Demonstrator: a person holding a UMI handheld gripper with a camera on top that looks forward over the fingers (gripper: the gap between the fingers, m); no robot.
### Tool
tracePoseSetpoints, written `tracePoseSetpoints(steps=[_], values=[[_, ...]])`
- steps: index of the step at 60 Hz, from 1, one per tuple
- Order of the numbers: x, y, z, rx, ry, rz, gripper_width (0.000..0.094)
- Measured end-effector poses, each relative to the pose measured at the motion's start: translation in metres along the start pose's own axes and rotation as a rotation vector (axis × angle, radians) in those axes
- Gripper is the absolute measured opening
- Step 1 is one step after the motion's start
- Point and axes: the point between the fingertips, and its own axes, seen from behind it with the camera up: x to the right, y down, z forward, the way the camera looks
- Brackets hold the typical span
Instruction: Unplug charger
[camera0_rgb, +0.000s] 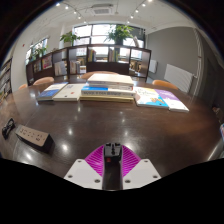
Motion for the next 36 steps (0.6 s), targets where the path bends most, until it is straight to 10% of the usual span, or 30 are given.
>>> tracePoseSetpoints(steps=[9, 25, 36], values=[[-0.003, -0.005, 0.0, 0.015, -0.006, 0.025, 0.0262], [0.002, -0.08, -0.088, 0.13, 0.011, 0.008, 0.0728], [-0.021, -0.132, -0.181, 0.24, 0.002, 0.051, 0.0808]])
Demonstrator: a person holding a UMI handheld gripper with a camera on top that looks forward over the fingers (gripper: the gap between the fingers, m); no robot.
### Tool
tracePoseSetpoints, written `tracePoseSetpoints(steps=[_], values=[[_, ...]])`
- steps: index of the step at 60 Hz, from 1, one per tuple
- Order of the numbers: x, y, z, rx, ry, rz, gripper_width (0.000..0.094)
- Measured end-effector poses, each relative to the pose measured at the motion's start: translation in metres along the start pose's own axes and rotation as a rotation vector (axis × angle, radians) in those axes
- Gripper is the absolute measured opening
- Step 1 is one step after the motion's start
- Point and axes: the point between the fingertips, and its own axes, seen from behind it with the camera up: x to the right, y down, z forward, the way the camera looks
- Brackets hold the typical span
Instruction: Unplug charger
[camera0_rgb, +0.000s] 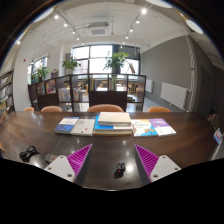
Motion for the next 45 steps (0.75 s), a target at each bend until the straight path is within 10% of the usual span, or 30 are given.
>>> tracePoseSetpoints(steps=[45], values=[[-0.059, 0.082, -0.191, -0.059, -0.011, -0.012, 0.0804]])
